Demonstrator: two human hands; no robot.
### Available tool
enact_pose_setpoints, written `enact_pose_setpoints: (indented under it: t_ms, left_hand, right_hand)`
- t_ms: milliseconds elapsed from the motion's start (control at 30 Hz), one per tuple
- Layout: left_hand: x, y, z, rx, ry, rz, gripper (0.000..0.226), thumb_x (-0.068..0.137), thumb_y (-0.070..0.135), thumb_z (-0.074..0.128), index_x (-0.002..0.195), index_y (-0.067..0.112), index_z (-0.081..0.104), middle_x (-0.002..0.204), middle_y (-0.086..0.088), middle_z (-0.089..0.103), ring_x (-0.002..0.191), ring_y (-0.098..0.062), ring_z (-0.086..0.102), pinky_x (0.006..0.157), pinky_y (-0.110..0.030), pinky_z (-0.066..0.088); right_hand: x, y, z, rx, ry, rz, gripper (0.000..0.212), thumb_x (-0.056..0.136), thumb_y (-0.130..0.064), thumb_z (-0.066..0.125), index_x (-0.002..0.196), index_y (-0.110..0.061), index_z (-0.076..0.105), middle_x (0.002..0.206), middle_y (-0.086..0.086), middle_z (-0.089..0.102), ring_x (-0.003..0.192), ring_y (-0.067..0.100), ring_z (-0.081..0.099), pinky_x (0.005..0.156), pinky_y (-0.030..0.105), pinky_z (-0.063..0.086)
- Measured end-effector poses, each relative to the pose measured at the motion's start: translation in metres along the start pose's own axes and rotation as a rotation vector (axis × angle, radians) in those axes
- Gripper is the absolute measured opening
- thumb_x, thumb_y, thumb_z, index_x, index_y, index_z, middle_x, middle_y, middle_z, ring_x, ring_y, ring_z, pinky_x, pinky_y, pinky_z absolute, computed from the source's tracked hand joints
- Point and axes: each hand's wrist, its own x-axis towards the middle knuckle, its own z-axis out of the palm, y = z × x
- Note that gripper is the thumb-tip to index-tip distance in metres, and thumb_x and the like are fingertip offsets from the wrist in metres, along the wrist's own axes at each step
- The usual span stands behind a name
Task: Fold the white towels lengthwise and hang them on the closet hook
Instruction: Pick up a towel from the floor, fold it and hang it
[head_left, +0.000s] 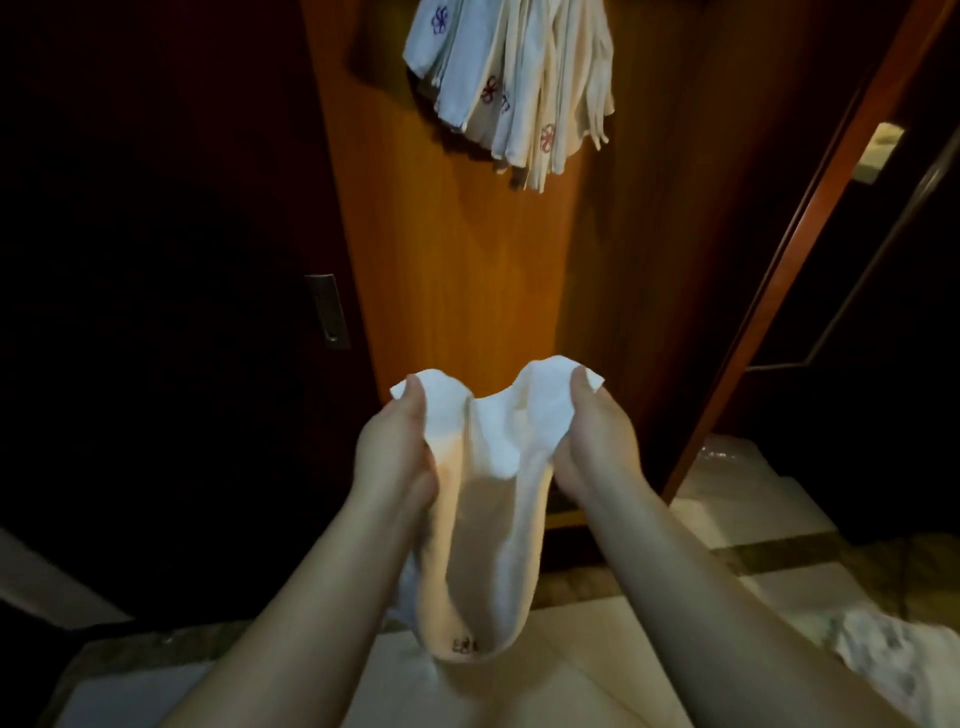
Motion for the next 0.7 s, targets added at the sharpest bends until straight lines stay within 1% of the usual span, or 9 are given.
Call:
enact_pose_setpoints:
  t_ms: [67, 133, 233, 333, 433, 500, 567, 633, 700]
  left_hand:
    - [-0.02, -0.011, -0.001, 0.143, -0.055, 0.046, 0.041, 0.092, 0.052, 0.06, 0.116, 0.02, 0.069, 0.113, -0.004, 0.073, 0.105, -0.024, 0.068, 0.098, -0.047, 0.051]
    - [-0.038, -0.021, -0.003, 0.247, -0.13, 0.078, 0.048, 0.09, 0.057, 0.054, 0.122, 0.024, 0.065, 0.119, -0.005, 0.07, 0.109, -0.025, 0.067, 0.098, -0.05, 0.051]
    - [-0.053, -0.022, -0.005, 0.285, -0.202, 0.138, 0.033, 0.097, 0.051, 0.052, 0.114, 0.026, 0.065, 0.114, -0.006, 0.072, 0.107, -0.025, 0.069, 0.097, -0.051, 0.053]
    - [-0.068, -0.021, -0.008, 0.369, -0.262, 0.22, 0.024, 0.101, 0.044, 0.048, 0.104, 0.032, 0.068, 0.099, 0.001, 0.076, 0.094, -0.01, 0.073, 0.086, -0.037, 0.055]
    - [-0.08, -0.019, -0.011, 0.428, -0.346, 0.255, 0.033, 0.09, 0.059, 0.041, 0.101, 0.038, 0.065, 0.091, 0.012, 0.075, 0.089, 0.007, 0.068, 0.076, -0.018, 0.051]
    - [-0.084, -0.017, -0.012, 0.375, -0.431, 0.229, 0.049, 0.078, 0.066, 0.036, 0.108, 0.036, 0.061, 0.093, 0.011, 0.074, 0.094, 0.007, 0.067, 0.071, -0.01, 0.05]
    - [-0.089, -0.015, -0.01, 0.31, -0.516, 0.218, 0.056, 0.076, 0.063, 0.033, 0.114, 0.029, 0.058, 0.097, 0.009, 0.072, 0.093, 0.007, 0.067, 0.072, -0.008, 0.05]
    - [-0.091, -0.012, -0.01, 0.225, -0.543, 0.212, 0.064, 0.078, 0.052, 0.035, 0.123, 0.013, 0.058, 0.107, -0.001, 0.072, 0.088, 0.005, 0.068, 0.068, -0.005, 0.05]
    - [-0.088, -0.011, -0.014, 0.211, -0.563, 0.206, 0.065, 0.084, 0.051, 0.036, 0.125, 0.008, 0.063, 0.119, -0.007, 0.071, 0.099, -0.003, 0.069, 0.071, -0.006, 0.05]
  right_hand:
    - [-0.022, 0.01, 0.01, -0.084, -0.025, 0.013, 0.037, 0.103, -0.047, 0.048, 0.129, -0.024, 0.059, 0.118, 0.001, 0.068, 0.105, 0.02, 0.066, 0.091, 0.037, 0.056]
    - [-0.032, 0.02, 0.015, -0.101, -0.111, -0.015, 0.031, 0.102, -0.047, 0.048, 0.125, -0.031, 0.062, 0.113, -0.009, 0.069, 0.104, 0.011, 0.066, 0.092, 0.034, 0.055]
    - [-0.036, 0.03, 0.014, -0.216, -0.198, -0.173, 0.028, 0.102, -0.049, 0.046, 0.122, -0.039, 0.063, 0.097, -0.027, 0.064, 0.095, -0.005, 0.063, 0.078, 0.016, 0.049]
    - [-0.039, 0.038, 0.007, -0.37, -0.298, -0.363, 0.039, 0.102, -0.053, 0.041, 0.134, -0.038, 0.059, 0.1, -0.033, 0.065, 0.1, -0.016, 0.06, 0.075, 0.004, 0.046]
    - [-0.041, 0.042, 0.001, -0.507, -0.418, -0.419, 0.05, 0.096, -0.065, 0.033, 0.141, -0.05, 0.047, 0.112, -0.046, 0.057, 0.11, -0.026, 0.048, 0.086, -0.003, 0.042]
    - [-0.039, 0.042, -0.004, -0.54, -0.491, -0.413, 0.055, 0.091, -0.074, 0.031, 0.144, -0.058, 0.032, 0.12, -0.047, 0.052, 0.112, -0.03, 0.043, 0.086, -0.004, 0.039]
    - [-0.04, 0.037, -0.009, -0.537, -0.529, -0.452, 0.066, 0.086, -0.079, 0.035, 0.147, -0.058, 0.026, 0.112, -0.056, 0.043, 0.106, -0.04, 0.035, 0.08, -0.012, 0.028]
    - [-0.04, 0.033, -0.013, -0.501, -0.533, -0.475, 0.068, 0.088, -0.072, 0.042, 0.151, -0.05, 0.029, 0.109, -0.062, 0.039, 0.107, -0.041, 0.033, 0.08, -0.013, 0.024]
    - [-0.041, 0.031, -0.015, -0.441, -0.533, -0.483, 0.056, 0.093, -0.062, 0.043, 0.146, -0.05, 0.035, 0.108, -0.065, 0.039, 0.11, -0.038, 0.034, 0.082, -0.012, 0.025]
